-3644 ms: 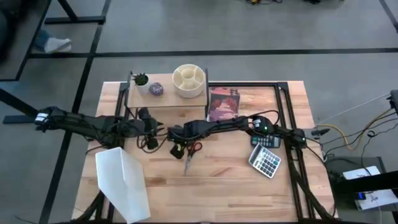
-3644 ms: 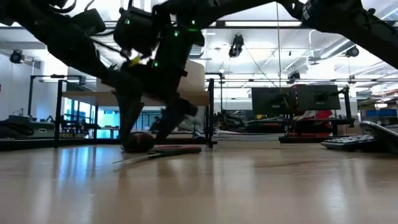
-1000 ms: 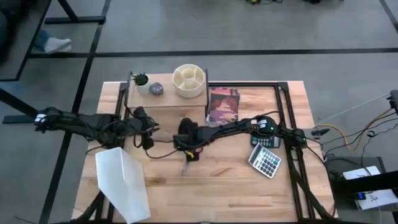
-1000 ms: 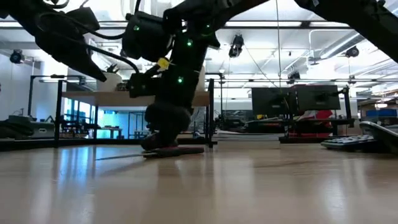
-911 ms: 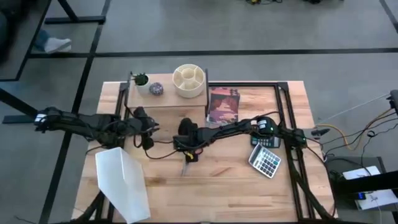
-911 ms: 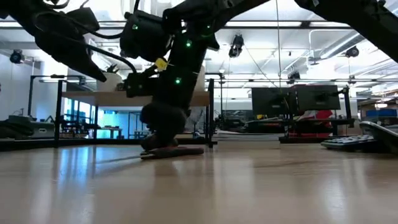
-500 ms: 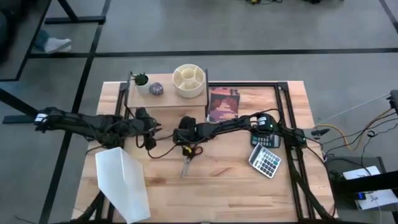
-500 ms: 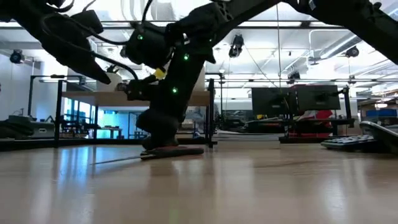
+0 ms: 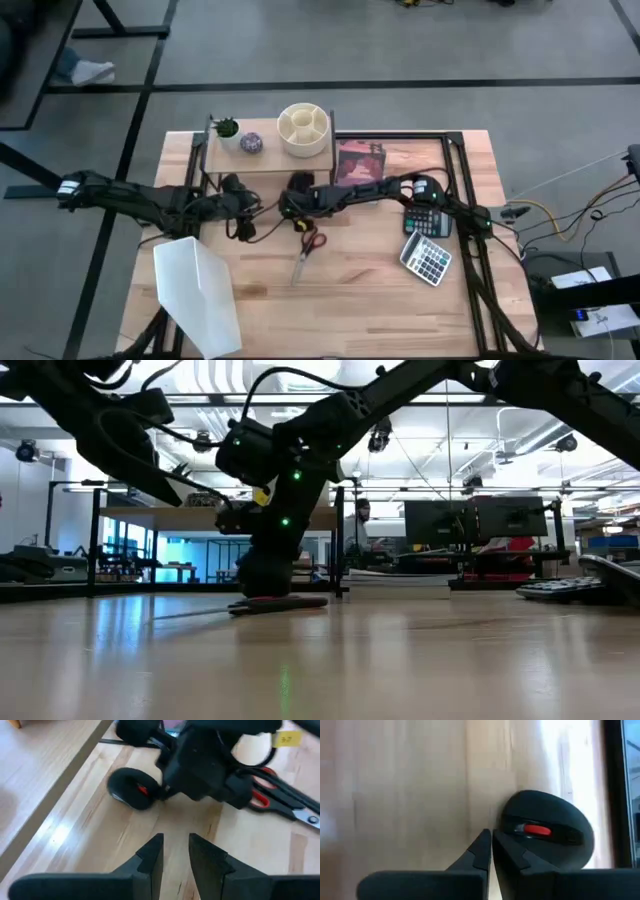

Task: Stock shelves
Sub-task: Adjust the black mouse under the shelf, then put the black scissor into the white pen organizer on the shelf

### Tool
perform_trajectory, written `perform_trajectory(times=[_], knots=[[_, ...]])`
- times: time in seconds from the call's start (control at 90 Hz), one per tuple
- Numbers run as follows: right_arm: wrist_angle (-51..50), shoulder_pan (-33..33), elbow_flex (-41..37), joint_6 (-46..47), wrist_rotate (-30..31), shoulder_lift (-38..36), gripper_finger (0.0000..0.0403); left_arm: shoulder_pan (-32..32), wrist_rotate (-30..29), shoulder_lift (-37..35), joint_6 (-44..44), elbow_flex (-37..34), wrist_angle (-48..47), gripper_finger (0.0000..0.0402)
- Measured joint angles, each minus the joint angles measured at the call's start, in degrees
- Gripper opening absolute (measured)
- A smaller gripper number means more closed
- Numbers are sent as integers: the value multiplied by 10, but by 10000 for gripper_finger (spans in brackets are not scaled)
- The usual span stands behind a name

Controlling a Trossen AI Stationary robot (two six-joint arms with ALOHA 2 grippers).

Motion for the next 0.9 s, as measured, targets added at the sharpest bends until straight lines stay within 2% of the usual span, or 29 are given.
perform_trajectory(times=[0.311, 0.644, 0.767, 0.9], knots=[[18, -4, 0, -5, -1, 1, 0, 0, -5, 7, 0, 0, -4, 75], [6, 46, 0, 19, 4, -23, 0, -1, -1, 6, 1, 0, -4, 75], [-21, 71, 0, 36, 2, -45, 0, -1, -3, 6, 2, 0, -4, 75], [-118, 98, 1, 64, 2, -73, 0, -1, -4, 6, 1, 0, -4, 75]])
